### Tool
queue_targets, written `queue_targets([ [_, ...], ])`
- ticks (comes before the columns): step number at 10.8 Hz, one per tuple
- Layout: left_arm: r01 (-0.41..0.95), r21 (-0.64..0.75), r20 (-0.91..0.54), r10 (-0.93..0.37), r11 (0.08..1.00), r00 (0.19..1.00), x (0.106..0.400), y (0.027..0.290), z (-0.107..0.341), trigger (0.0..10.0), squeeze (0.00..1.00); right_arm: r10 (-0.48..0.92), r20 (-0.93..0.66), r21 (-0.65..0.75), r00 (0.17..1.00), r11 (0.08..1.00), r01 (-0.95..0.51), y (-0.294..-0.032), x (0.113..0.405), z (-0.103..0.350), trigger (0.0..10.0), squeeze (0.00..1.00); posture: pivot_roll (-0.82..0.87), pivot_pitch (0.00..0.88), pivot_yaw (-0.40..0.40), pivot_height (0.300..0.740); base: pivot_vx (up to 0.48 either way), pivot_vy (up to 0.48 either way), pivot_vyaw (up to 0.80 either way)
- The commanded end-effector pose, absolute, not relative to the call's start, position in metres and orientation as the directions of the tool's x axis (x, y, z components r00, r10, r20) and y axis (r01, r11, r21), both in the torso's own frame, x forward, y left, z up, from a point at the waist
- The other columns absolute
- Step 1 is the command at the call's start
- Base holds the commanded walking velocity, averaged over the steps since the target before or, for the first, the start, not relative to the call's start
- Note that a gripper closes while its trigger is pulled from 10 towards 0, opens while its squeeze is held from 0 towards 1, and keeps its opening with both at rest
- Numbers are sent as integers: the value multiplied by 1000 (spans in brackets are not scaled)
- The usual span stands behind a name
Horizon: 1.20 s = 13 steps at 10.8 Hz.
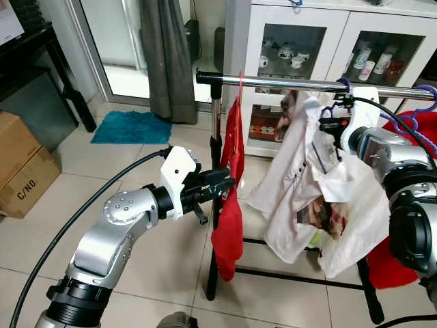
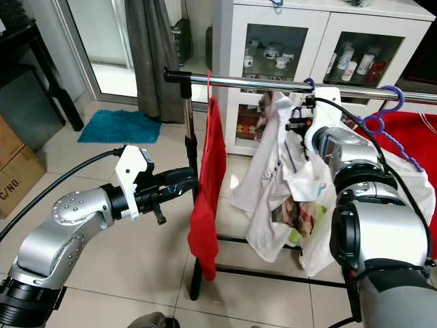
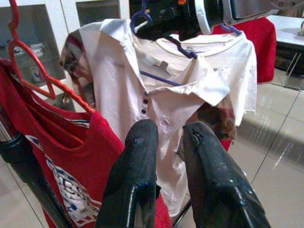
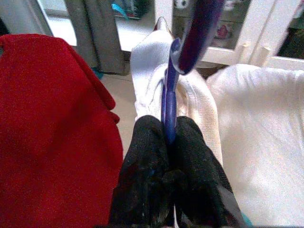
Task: Hang hanger
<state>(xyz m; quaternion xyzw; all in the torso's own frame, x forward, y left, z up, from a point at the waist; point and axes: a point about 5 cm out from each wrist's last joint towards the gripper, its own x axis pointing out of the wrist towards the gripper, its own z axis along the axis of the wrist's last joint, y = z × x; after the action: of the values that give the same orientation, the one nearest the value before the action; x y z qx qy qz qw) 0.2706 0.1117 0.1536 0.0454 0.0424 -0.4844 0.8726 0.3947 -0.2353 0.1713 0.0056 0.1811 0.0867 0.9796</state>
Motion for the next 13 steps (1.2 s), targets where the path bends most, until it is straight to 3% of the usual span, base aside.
queue_targets([
  [1, 854, 62, -123, -845, 517, 520, 271, 111, 156, 10000, 0, 201, -308, 50, 930, 980, -195, -231, 399, 182, 0, 0, 58, 0, 23, 740, 0, 0, 0],
  [2, 844, 69, -114, -836, 532, 537, 272, 112, 157, 10000, 0, 207, -298, 47, 932, 978, -202, -233, 399, 185, 0, 0, 58, 0, 22, 740, 0, 0, 0],
  [5, 705, 102, -115, -696, 701, 709, 285, 119, 146, 10000, 0, 253, -213, 30, 944, 967, -253, -251, 394, 200, 0, 0, 38, 0, 32, 740, 0, 0, 0],
  [6, 684, 86, -99, -677, 724, 729, 287, 119, 146, 10000, 0, 278, -198, 23, 940, 960, -278, -251, 393, 202, 0, 0, 33, 0, 34, 740, 0, 0, 0],
  [9, 664, 78, -99, -657, 743, 747, 290, 114, 142, 10000, 0, 371, -207, -23, 905, 923, -383, -242, 376, 189, 0, 0, 26, 0, 38, 740, -201, 0, 0],
  [13, 665, 82, -109, -656, 743, 747, 290, 113, 139, 10000, 0, 320, -169, -45, 932, 942, -332, -238, 347, 176, 0, 0, 26, 0, 43, 740, -329, 0, 0],
])
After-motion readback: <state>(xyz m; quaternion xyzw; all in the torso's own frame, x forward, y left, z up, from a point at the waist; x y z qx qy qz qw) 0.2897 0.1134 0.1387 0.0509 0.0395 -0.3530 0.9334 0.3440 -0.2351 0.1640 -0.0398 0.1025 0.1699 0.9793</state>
